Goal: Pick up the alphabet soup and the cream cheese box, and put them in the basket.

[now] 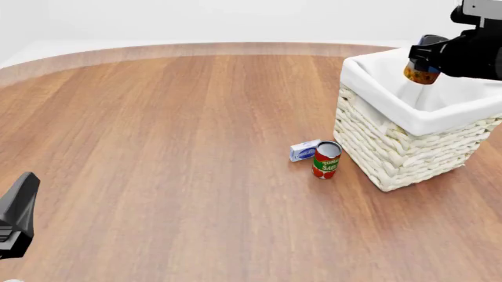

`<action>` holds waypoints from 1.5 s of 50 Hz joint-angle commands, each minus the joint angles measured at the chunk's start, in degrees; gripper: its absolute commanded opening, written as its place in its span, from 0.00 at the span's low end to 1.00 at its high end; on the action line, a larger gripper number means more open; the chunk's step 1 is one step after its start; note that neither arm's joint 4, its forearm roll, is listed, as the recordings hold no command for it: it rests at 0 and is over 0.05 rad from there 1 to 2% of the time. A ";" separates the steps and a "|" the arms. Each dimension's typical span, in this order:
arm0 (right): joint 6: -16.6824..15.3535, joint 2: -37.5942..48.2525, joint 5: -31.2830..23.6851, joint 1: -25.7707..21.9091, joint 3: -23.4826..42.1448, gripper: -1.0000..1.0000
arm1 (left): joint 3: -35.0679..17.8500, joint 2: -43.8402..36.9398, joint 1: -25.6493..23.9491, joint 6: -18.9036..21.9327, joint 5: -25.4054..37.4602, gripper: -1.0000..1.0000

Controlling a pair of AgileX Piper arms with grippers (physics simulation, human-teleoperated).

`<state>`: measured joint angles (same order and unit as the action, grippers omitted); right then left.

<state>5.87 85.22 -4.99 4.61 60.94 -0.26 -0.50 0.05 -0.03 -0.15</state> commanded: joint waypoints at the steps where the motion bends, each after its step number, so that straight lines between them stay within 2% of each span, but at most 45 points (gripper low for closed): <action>1: 0.58 1.15 0.97 0.21 0.10 0.00 | 0.00 0.01 0.00 0.00 0.00 1.00; 49: -0.93 3.92 1.87 1.36 0.56 0.00 | 0.00 0.00 0.00 -0.02 0.00 1.00; 50: -0.91 3.88 1.84 1.33 0.55 1.00 | 0.00 0.01 0.01 -0.02 0.00 1.00; 70: -1.19 2.12 0.87 0.77 1.19 1.00 | 0.02 -0.01 0.00 -0.02 -0.02 1.00; 75: -2.19 0.98 0.52 -0.32 2.60 1.00 | 0.02 -0.01 -0.01 0.03 -0.03 1.00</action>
<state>4.42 87.52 -3.92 5.28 62.14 -0.25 -0.51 0.05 -0.03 -0.16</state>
